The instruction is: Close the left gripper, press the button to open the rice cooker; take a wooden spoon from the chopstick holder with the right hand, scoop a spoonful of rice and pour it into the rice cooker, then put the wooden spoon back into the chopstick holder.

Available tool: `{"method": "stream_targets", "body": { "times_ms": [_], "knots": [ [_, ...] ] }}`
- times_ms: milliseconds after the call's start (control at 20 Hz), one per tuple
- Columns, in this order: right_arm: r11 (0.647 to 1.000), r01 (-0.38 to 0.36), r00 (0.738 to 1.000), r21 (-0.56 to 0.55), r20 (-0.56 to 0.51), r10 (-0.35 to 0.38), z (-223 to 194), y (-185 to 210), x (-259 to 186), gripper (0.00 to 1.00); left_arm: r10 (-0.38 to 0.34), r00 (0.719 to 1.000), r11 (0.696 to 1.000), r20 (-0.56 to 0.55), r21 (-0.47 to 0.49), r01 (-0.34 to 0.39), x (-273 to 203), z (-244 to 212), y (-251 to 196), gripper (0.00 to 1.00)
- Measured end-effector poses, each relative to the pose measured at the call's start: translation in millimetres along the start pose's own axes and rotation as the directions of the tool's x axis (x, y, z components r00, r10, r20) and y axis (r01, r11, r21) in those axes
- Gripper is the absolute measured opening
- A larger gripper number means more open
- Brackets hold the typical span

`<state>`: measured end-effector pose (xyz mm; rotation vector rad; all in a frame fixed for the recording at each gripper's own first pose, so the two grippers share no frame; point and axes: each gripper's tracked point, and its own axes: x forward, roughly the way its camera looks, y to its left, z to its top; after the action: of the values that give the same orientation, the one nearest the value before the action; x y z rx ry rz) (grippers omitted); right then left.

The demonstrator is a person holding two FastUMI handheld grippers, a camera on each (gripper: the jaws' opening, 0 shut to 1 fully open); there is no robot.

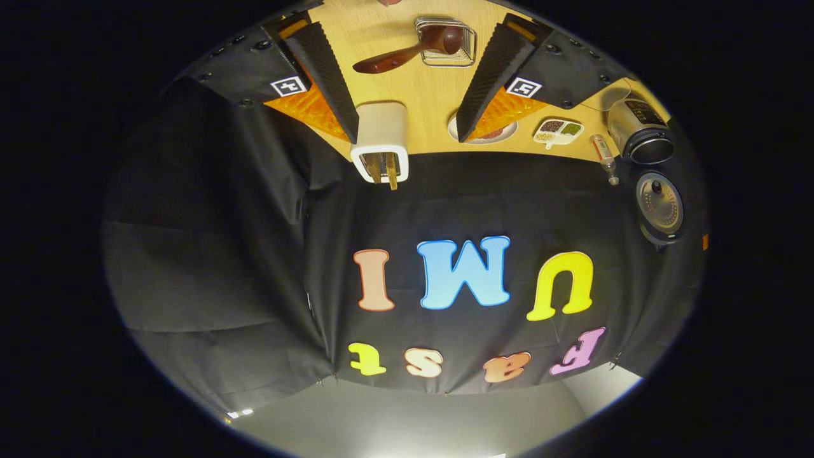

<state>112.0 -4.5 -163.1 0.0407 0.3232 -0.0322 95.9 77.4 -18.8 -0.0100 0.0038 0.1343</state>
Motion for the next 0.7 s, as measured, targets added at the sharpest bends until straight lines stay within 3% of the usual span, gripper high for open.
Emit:
{"method": "stream_targets", "body": {
  "times_ms": [400, 600, 700],
  "knots": [
    [0.991, 0.054, 0.982, 0.125, -0.188, -0.030, -72, -16, 18, 0.96, 0.032, 0.999, 0.999, -0.015, 0.029, -0.031, -16, 5, 9, 0.73],
    [0.963, 0.038, 0.957, 0.268, -0.287, 0.042, -102, -3, 16, 0.98, 0.041, 0.999, 0.998, -0.023, 0.043, -0.040, -20, 2, 12, 0.73],
    [0.948, 0.029, 0.944, 0.316, -0.320, 0.077, -112, 5, 14, 0.94, 0.044, 0.999, 0.998, -0.029, 0.047, -0.042, -22, 0, 13, 0.73]
  ]
}}
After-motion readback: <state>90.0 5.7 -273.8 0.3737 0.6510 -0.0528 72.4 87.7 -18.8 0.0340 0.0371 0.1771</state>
